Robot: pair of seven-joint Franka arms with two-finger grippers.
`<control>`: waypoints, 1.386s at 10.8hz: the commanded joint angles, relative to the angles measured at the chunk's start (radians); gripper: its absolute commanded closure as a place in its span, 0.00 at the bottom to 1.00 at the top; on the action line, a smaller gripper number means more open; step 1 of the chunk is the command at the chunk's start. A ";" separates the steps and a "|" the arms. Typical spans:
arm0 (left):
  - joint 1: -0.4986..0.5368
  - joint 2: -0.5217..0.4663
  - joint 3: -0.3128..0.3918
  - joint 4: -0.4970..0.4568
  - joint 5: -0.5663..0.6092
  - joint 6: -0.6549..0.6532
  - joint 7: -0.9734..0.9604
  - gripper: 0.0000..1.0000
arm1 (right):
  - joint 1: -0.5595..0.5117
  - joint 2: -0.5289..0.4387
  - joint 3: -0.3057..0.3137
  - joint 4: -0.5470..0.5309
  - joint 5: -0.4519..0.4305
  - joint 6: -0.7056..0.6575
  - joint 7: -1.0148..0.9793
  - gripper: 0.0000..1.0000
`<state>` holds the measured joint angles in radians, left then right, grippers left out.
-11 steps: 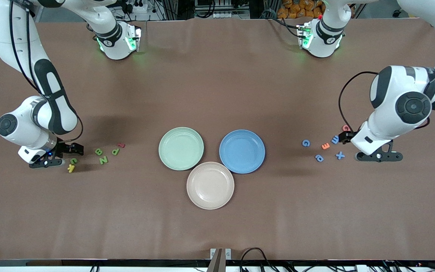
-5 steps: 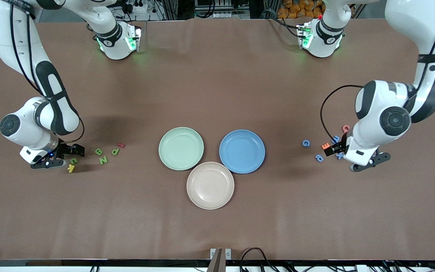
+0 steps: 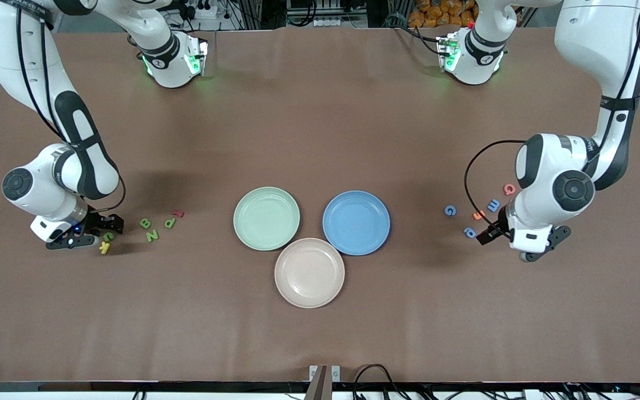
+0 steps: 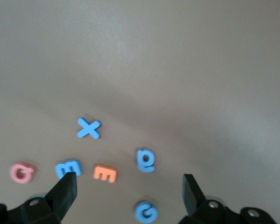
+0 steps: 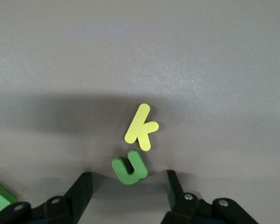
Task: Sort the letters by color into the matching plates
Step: 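Grasp the green u with the right gripper and the blue g with the left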
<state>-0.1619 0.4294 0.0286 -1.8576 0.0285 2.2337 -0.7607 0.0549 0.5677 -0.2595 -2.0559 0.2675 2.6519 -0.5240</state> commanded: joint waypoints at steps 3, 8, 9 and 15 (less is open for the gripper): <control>-0.004 0.040 0.031 0.000 -0.074 0.107 -0.204 0.00 | -0.020 0.014 0.019 0.005 0.015 0.025 -0.002 0.63; -0.028 0.097 0.031 -0.046 -0.061 0.110 -0.204 0.00 | -0.021 0.015 0.020 0.007 0.016 0.042 0.010 0.68; -0.036 0.109 0.031 -0.046 -0.064 0.130 -0.209 0.00 | -0.021 0.015 0.020 0.008 0.016 0.043 0.012 0.71; -0.061 0.175 0.030 -0.049 -0.071 0.290 -0.318 0.00 | -0.023 0.014 0.029 0.013 0.016 0.040 0.015 0.76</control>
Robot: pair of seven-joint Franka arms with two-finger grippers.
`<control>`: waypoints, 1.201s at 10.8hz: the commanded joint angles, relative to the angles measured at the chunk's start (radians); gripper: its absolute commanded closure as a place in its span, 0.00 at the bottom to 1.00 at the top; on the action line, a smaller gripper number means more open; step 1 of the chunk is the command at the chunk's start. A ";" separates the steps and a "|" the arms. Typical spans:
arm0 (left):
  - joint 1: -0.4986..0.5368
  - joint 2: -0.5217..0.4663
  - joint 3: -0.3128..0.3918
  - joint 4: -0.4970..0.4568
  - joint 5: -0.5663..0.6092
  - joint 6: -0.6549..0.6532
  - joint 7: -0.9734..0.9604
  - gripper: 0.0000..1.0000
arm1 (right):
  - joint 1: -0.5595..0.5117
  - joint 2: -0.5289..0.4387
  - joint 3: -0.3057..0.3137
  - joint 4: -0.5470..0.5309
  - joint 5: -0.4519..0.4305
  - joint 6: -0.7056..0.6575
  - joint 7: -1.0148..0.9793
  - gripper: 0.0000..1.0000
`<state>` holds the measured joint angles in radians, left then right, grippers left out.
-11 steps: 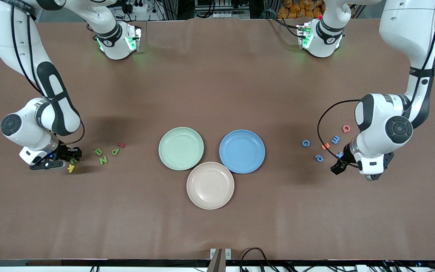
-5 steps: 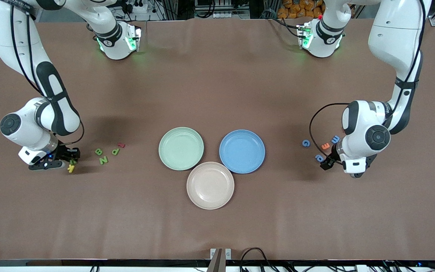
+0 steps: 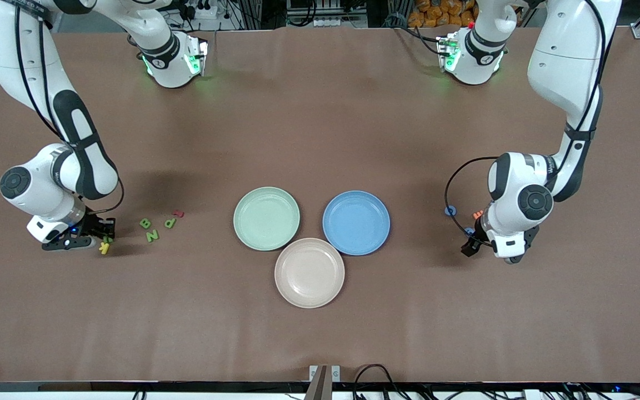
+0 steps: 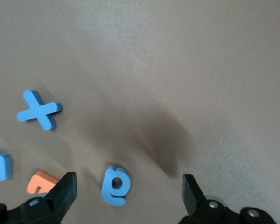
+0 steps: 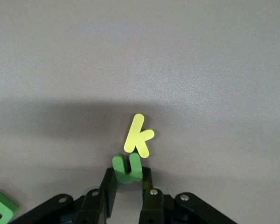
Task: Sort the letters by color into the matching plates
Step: 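Grasp the green u with the right gripper and the blue g with the left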
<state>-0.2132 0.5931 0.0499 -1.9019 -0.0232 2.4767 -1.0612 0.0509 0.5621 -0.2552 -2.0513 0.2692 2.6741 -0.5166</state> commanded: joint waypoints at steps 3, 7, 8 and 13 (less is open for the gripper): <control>-0.011 0.028 0.008 -0.005 -0.020 0.063 -0.019 0.00 | -0.020 -0.027 0.025 0.014 0.013 -0.045 0.024 0.77; -0.009 0.027 0.004 -0.028 -0.020 0.106 -0.019 0.00 | 0.003 -0.100 0.046 0.016 0.013 -0.151 0.214 0.78; -0.009 0.025 0.002 -0.034 -0.021 0.113 -0.020 0.00 | 0.032 -0.105 0.048 0.016 0.013 -0.152 0.298 0.78; -0.008 -0.002 -0.010 -0.063 -0.023 0.116 -0.023 0.00 | 0.176 -0.114 0.079 0.031 0.012 -0.152 0.727 0.77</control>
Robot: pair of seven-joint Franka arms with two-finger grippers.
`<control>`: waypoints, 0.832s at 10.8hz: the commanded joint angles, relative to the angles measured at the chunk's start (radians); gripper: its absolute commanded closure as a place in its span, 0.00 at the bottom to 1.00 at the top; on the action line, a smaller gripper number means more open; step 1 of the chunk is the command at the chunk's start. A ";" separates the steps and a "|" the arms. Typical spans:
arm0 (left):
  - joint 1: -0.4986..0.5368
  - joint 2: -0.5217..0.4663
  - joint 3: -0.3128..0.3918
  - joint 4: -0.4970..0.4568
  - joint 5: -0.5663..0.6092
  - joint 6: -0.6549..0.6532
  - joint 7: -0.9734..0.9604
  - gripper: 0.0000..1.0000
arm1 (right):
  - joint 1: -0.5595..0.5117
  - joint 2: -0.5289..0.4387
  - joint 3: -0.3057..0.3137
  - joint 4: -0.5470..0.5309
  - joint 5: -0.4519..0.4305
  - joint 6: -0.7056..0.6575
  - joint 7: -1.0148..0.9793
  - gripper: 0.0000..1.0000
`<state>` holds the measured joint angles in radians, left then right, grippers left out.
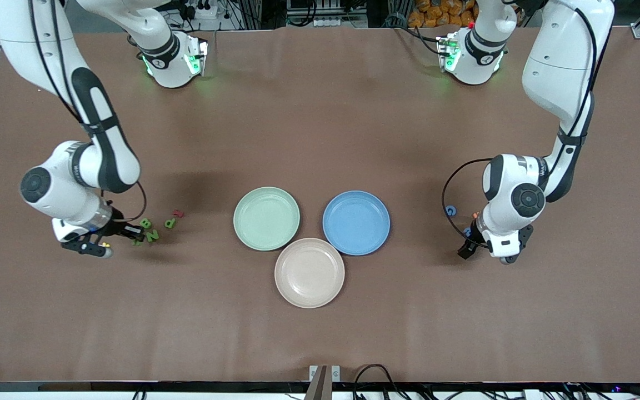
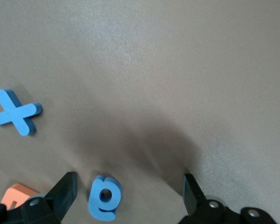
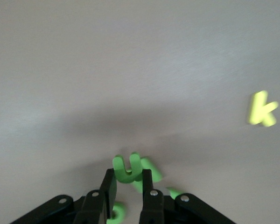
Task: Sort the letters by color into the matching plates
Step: 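Drop the u and g onto the green and blue plates with both grippers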
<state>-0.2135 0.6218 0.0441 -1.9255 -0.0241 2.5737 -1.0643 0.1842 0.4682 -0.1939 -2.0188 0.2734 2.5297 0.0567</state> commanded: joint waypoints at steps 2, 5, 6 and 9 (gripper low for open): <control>-0.007 -0.037 -0.004 -0.047 -0.022 0.019 -0.022 0.00 | 0.113 -0.020 0.019 0.002 0.006 -0.008 0.291 0.77; -0.009 -0.039 -0.004 -0.056 -0.019 0.019 -0.023 0.93 | 0.193 -0.020 0.021 0.005 0.006 -0.009 0.444 0.76; -0.009 -0.046 -0.004 -0.062 -0.019 0.019 -0.023 1.00 | 0.217 -0.020 0.027 0.005 0.006 -0.011 0.503 0.76; -0.007 -0.060 -0.006 -0.075 -0.020 0.019 -0.045 1.00 | 0.257 -0.020 0.066 0.041 0.000 -0.063 0.671 0.76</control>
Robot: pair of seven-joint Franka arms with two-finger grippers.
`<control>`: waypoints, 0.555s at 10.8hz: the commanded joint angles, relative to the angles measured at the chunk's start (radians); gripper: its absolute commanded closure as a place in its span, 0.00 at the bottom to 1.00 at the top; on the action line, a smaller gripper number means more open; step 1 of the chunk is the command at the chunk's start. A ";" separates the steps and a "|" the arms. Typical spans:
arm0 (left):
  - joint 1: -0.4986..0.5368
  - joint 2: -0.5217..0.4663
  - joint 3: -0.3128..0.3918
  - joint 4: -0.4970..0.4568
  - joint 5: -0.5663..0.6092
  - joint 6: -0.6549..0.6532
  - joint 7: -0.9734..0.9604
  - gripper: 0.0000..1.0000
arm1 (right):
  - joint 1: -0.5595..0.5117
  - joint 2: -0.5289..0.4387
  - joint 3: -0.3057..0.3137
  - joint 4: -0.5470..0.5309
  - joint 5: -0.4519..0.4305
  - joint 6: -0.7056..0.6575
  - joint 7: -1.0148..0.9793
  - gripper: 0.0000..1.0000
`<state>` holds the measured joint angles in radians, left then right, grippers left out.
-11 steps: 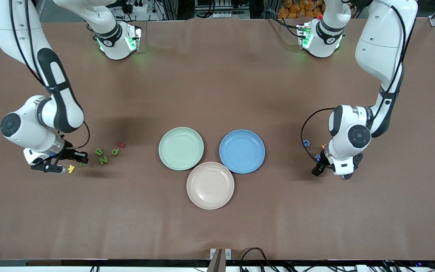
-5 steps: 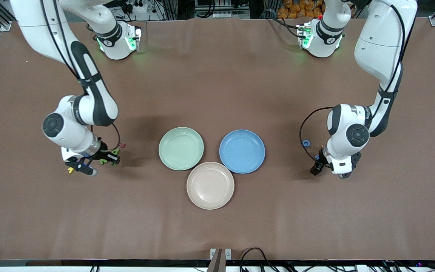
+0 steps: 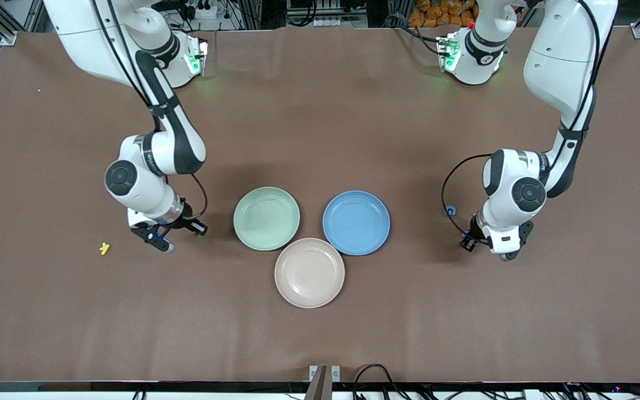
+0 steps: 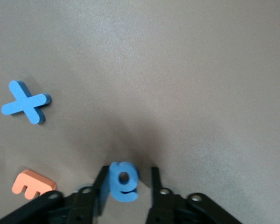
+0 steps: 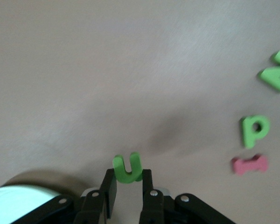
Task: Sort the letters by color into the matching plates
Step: 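Drop the u and g onto the green and blue plates with both grippers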
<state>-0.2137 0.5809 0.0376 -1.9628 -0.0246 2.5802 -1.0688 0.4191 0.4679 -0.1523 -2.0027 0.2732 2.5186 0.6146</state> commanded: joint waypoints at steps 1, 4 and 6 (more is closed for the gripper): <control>-0.007 -0.019 0.001 -0.038 -0.020 0.012 -0.054 1.00 | 0.039 -0.020 0.026 0.039 0.000 -0.072 0.152 0.76; -0.007 -0.039 0.001 -0.038 -0.008 0.006 -0.023 1.00 | 0.096 -0.012 0.028 0.061 0.000 -0.090 0.261 0.74; -0.003 -0.084 -0.031 -0.036 -0.006 -0.012 0.026 1.00 | 0.113 -0.005 0.054 0.073 0.000 -0.089 0.328 0.74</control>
<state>-0.2140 0.5699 0.0326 -1.9678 -0.0248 2.5808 -1.0877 0.5180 0.4663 -0.1226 -1.9436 0.2731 2.4434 0.8596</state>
